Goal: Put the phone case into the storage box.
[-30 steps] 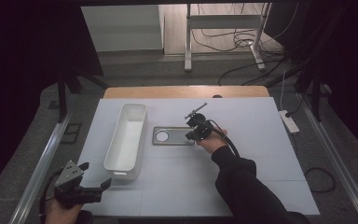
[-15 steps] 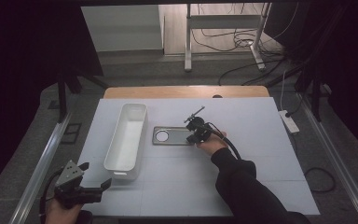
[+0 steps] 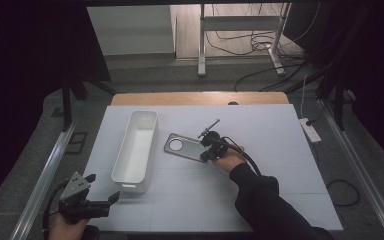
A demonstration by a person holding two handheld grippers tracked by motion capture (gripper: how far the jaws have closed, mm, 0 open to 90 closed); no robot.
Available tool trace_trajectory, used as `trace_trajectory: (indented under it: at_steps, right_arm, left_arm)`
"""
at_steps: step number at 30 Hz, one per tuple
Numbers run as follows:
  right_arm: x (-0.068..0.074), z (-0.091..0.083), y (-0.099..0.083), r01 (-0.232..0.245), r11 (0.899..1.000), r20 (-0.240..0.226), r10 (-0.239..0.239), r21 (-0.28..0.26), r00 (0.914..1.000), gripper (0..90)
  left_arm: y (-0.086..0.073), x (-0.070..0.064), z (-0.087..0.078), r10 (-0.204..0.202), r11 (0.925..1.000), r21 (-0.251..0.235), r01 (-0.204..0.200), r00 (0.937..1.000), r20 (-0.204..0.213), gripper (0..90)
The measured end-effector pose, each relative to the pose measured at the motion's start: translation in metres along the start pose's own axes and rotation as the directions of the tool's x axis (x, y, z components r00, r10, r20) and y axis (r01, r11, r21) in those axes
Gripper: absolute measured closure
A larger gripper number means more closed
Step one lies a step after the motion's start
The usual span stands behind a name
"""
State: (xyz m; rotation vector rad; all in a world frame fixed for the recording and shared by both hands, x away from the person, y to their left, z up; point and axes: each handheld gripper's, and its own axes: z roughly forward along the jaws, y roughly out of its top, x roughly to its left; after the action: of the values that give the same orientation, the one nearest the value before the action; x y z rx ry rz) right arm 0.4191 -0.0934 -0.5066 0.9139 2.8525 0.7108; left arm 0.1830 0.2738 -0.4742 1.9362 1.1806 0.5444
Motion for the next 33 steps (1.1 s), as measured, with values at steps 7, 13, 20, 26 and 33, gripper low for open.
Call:
trace_trajectory:
  at_steps: [7,13,20,26,33]
  right_arm:
    - [0.014,-0.002,-0.007,0.045,0.999,-0.027,-0.044,0.010,0.9986,90.0]
    - [0.025,-0.004,-0.013,0.051,0.999,-0.057,-0.050,0.018,0.9972,90.0]
    - [0.036,-0.008,-0.023,0.066,0.997,-0.085,-0.063,0.028,0.9944,90.0]
    - [0.046,-0.011,-0.032,0.064,0.997,-0.110,-0.060,0.035,0.9921,90.0]
    - [0.055,-0.013,-0.037,0.073,0.997,-0.120,-0.068,0.039,0.9904,90.0]
  left_arm:
    - [0.000,0.000,0.000,0.001,1.0000,0.001,-0.001,1.0000,-0.002,1.2]
    - [0.000,0.000,0.000,0.002,1.0000,0.002,-0.002,1.0000,-0.003,1.3]
    - [0.000,0.000,0.000,0.002,1.0000,0.003,-0.002,1.0000,-0.003,1.4]
    - [0.000,-0.001,0.000,0.003,1.0000,0.004,-0.003,1.0000,-0.004,1.4]
    - [0.000,-0.001,0.001,0.007,1.0000,0.006,-0.007,1.0000,-0.005,1.4]
